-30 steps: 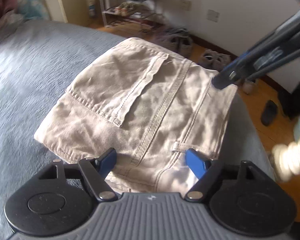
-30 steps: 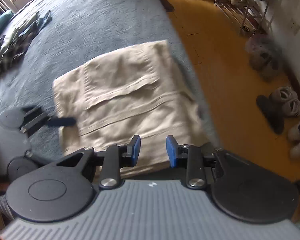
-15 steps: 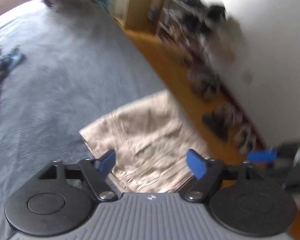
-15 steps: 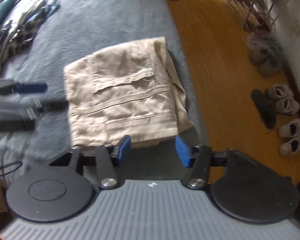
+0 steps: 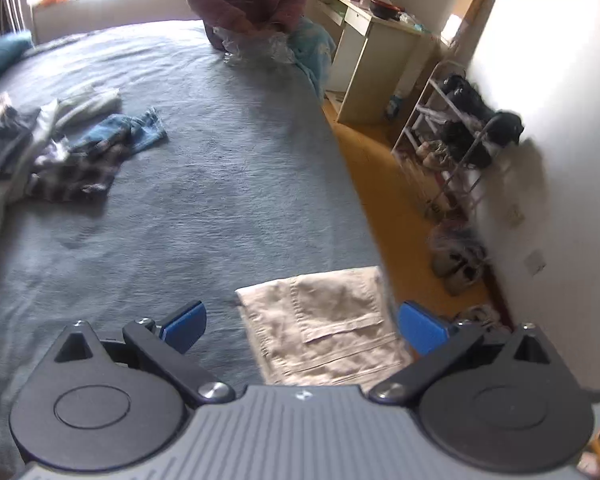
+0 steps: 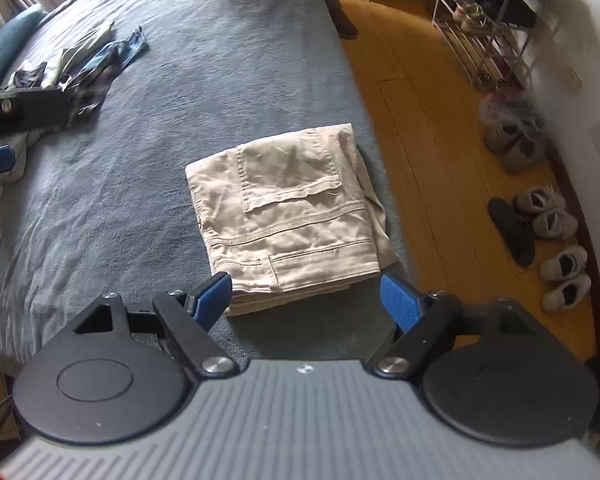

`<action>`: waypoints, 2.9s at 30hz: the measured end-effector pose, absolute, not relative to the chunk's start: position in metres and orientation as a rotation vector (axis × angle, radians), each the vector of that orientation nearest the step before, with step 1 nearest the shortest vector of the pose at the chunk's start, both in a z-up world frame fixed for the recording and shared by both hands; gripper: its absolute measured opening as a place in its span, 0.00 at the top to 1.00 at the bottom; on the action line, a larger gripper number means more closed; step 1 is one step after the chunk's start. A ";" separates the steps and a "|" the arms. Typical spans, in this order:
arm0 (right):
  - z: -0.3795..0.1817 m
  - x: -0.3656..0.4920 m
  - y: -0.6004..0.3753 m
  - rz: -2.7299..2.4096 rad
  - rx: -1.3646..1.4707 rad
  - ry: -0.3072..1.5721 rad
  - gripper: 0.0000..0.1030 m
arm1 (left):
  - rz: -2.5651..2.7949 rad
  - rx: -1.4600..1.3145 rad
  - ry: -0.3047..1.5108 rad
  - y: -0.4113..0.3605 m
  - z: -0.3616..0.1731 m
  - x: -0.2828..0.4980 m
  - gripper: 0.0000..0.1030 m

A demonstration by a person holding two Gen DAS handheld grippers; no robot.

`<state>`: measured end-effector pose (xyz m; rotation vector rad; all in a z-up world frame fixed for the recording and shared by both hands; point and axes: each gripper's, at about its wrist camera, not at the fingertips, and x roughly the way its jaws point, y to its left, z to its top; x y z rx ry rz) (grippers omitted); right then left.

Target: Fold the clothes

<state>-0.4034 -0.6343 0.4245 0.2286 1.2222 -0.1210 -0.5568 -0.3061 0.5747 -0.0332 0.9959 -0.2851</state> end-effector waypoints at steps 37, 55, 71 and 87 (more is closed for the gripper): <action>0.443 -0.434 -0.602 -0.120 0.130 1.219 0.20 | -0.113 -0.004 1.152 -0.457 0.495 -0.372 0.00; 0.445 -0.439 -0.599 -0.099 0.108 1.206 0.20 | -0.091 -0.044 1.152 -0.502 0.461 -0.332 0.00; 0.445 -0.436 -0.597 -0.086 0.094 1.204 0.20 | -0.081 -0.052 1.154 -0.502 0.458 -0.328 0.00; 0.445 -0.433 -0.595 -0.076 0.087 1.208 0.20 | -0.081 -0.057 1.155 -0.498 0.460 -0.329 0.00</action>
